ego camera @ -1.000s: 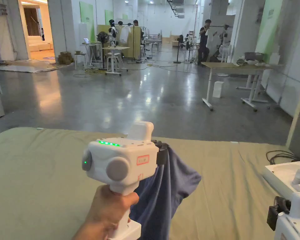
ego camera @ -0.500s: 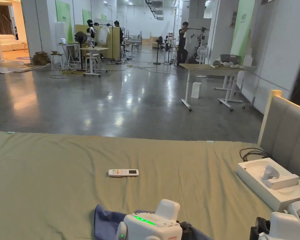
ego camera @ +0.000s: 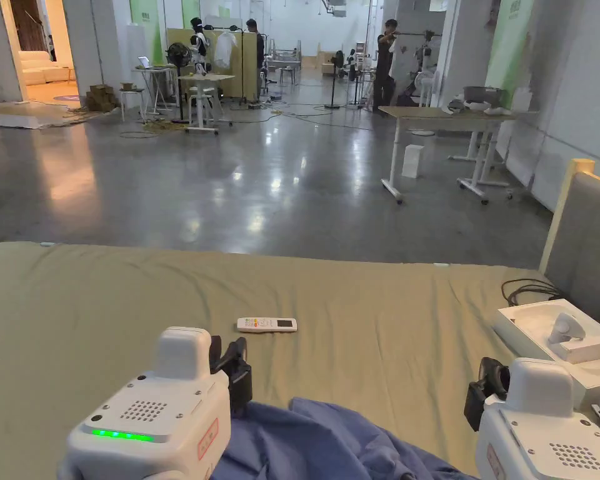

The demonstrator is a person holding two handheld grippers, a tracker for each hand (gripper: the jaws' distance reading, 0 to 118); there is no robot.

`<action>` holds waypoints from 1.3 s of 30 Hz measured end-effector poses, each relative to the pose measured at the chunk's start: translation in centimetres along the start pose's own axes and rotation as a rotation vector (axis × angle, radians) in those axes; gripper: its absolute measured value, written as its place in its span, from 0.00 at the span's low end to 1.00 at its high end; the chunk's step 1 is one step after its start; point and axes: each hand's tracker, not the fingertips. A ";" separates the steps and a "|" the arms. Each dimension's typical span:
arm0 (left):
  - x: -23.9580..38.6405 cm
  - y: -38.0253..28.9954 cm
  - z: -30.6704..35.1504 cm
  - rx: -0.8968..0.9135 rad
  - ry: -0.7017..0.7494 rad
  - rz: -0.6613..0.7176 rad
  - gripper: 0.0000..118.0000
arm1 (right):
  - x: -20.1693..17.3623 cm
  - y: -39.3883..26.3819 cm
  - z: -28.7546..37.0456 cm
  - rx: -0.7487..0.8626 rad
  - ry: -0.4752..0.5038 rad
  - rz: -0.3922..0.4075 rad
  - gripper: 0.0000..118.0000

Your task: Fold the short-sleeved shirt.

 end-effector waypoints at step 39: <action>-12.0 -12.2 -31.0 -0.771 0.079 0.149 0.70 | 0.4 -5.1 -8.3 -0.213 -0.029 0.080 0.00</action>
